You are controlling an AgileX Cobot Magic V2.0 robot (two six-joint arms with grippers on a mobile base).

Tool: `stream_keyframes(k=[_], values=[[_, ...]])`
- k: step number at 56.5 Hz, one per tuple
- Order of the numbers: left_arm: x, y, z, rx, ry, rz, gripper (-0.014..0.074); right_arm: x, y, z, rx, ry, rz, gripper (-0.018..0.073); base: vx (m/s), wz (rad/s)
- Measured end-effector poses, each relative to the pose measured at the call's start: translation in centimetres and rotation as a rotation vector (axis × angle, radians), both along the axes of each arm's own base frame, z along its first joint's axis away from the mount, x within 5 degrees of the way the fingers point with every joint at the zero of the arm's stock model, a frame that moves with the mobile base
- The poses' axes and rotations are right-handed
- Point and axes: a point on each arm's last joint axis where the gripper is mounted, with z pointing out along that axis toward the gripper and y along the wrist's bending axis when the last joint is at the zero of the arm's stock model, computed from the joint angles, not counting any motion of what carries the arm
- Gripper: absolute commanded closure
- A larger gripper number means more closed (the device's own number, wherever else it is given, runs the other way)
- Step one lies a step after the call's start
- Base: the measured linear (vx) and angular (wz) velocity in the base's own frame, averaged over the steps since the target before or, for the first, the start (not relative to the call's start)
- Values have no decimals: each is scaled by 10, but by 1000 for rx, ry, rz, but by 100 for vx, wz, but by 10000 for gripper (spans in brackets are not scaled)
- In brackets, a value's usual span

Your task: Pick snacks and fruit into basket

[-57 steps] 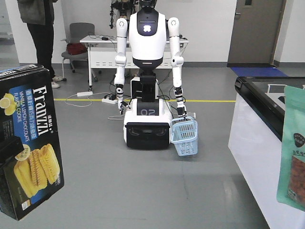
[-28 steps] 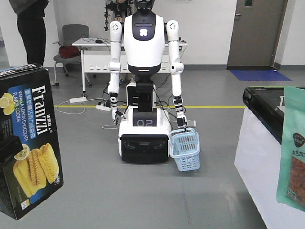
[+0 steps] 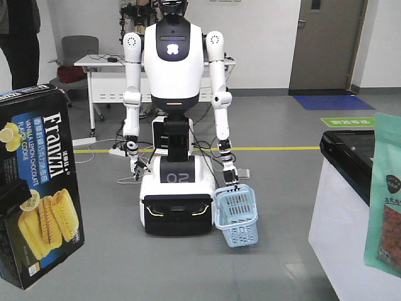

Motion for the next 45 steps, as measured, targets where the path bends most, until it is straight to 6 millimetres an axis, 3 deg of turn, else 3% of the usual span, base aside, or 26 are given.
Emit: stream_keyframes(k=[45], values=[[0, 0, 0, 0, 0, 0, 594, 0, 0, 0, 0, 0, 0, 568, 36, 5]])
